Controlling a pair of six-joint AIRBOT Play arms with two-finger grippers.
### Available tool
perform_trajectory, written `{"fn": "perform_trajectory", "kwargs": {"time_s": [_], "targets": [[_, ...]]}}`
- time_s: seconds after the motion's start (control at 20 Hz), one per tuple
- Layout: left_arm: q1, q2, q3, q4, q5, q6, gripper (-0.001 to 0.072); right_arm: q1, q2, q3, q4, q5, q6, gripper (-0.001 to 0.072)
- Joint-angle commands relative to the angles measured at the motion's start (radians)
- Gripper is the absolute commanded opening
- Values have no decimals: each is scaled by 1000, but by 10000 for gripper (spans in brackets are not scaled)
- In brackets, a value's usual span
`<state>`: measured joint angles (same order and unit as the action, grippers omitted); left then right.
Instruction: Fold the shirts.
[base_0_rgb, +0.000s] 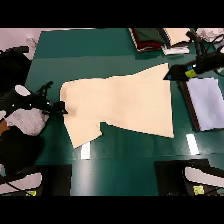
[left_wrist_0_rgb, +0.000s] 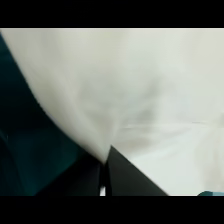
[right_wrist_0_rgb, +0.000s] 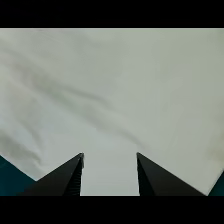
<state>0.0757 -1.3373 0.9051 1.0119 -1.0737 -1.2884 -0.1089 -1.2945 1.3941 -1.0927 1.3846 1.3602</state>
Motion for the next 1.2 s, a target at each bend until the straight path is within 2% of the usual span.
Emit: {"fn": "perform_trajectory", "kwargs": {"time_s": [0.0,0.15,0.2,0.25,0.45,0.7,0.85,0.9,0.95,1.0,1.15], "targets": [[-10,87,27,68,16,-20,25,-77,73,-168,-21,56,1,388],[-10,187,29,83,16,-20,26,-190,180,-437,-119,55,4,407],[-10,199,29,82,16,-19,26,-231,204,-523,-134,56,5,544],[-10,204,29,81,15,-20,26,-277,222,-611,-130,57,5,608],[-10,204,26,79,19,-20,26,-364,259,-858,-105,32,3,511],[-10,204,26,68,18,-20,26,-295,257,-946,55,-86,-3,502],[-10,204,26,60,15,-20,25,-185,256,-945,98,-148,-2,378],[-10,204,26,60,15,-20,26,-151,256,-943,108,-166,-2,204],[-10,205,29,60,14,-20,25,-117,257,-930,104,-174,-5,61],[-10,219,33,61,17,-20,25,-88,262,-904,104,-174,-10,17],[-10,330,115,64,14,-33,25,-42,365,-733,103,-166,-10,16]]}}
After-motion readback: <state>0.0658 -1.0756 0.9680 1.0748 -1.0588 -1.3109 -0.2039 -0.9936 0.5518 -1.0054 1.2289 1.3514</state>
